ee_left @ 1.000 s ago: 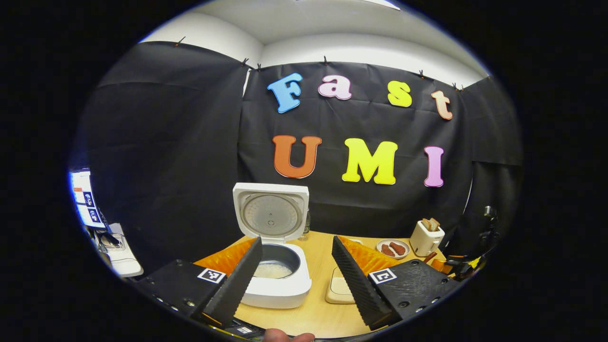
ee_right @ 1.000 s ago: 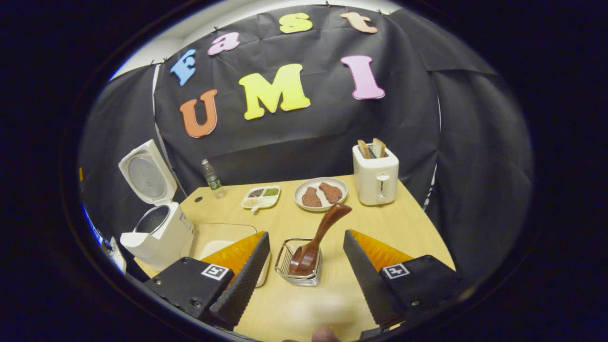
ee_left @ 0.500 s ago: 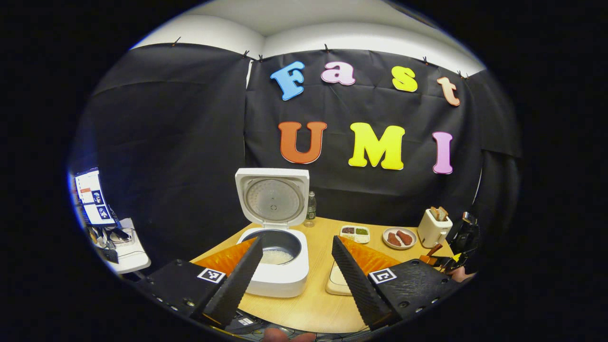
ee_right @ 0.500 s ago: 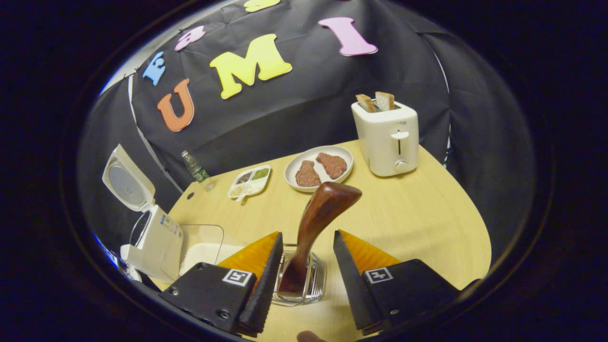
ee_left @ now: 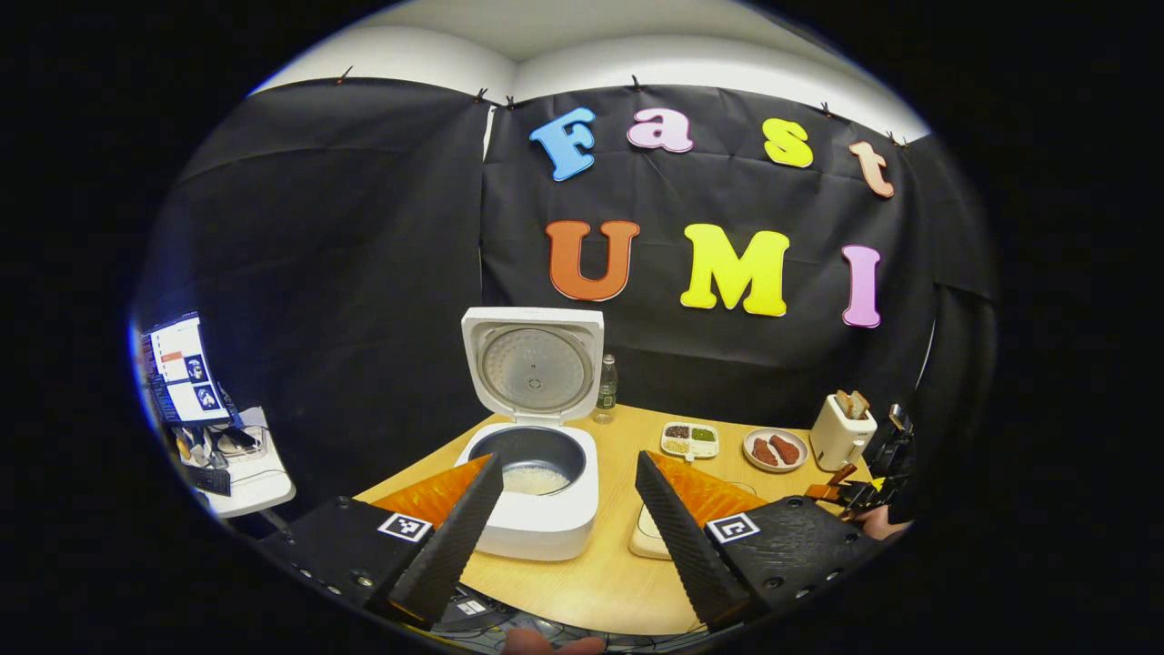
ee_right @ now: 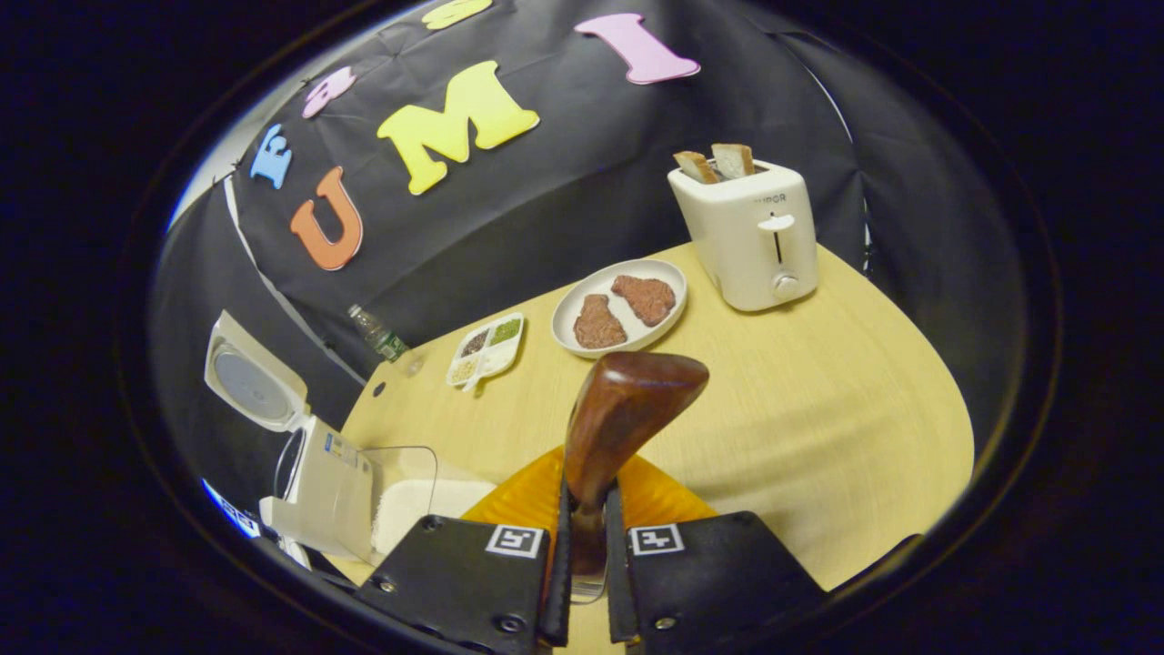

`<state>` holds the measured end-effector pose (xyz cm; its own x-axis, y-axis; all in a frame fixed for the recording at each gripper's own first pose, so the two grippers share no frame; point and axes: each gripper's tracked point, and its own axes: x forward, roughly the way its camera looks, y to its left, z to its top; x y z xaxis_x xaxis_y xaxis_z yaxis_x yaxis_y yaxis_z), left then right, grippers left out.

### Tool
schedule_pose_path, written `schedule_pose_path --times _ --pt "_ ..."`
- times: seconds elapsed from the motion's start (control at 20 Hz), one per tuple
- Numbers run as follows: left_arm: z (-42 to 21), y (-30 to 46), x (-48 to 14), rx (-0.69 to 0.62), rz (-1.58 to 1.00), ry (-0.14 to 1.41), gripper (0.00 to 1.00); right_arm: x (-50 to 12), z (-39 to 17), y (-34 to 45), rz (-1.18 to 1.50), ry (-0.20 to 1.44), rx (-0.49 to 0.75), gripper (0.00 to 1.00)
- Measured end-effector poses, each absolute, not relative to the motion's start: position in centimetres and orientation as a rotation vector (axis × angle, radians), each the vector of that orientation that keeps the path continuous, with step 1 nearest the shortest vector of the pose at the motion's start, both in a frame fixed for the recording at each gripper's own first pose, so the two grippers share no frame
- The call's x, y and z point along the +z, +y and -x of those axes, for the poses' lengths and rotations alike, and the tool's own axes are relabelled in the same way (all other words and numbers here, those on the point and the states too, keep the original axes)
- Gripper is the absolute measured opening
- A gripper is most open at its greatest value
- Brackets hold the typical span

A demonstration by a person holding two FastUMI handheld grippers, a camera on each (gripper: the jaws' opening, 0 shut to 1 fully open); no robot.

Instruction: Close the left gripper, press the button to open the rice cooker; take a wooden spoon from the chopstick holder with the right hand, scoop a spoonful of rice and pour it into the rice cooker, then put the wooden spoon back into the chopstick holder.

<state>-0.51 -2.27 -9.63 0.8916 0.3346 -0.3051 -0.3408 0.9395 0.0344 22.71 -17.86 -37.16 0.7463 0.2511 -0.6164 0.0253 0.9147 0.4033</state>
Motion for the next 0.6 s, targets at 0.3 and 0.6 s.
schedule_pose_path --times 0.3,0.6 --pt "0.5 -1.5 -9.5 0.328 0.035 0.305 0.94 -35.7 -20.7 -17.8 -0.37 0.702 0.116 0.2" --pt "1.3 1.0 -9.1 0.297 0.062 0.283 0.94 -30.8 -21.3 -16.8 -0.326 0.602 0.063 0.11"
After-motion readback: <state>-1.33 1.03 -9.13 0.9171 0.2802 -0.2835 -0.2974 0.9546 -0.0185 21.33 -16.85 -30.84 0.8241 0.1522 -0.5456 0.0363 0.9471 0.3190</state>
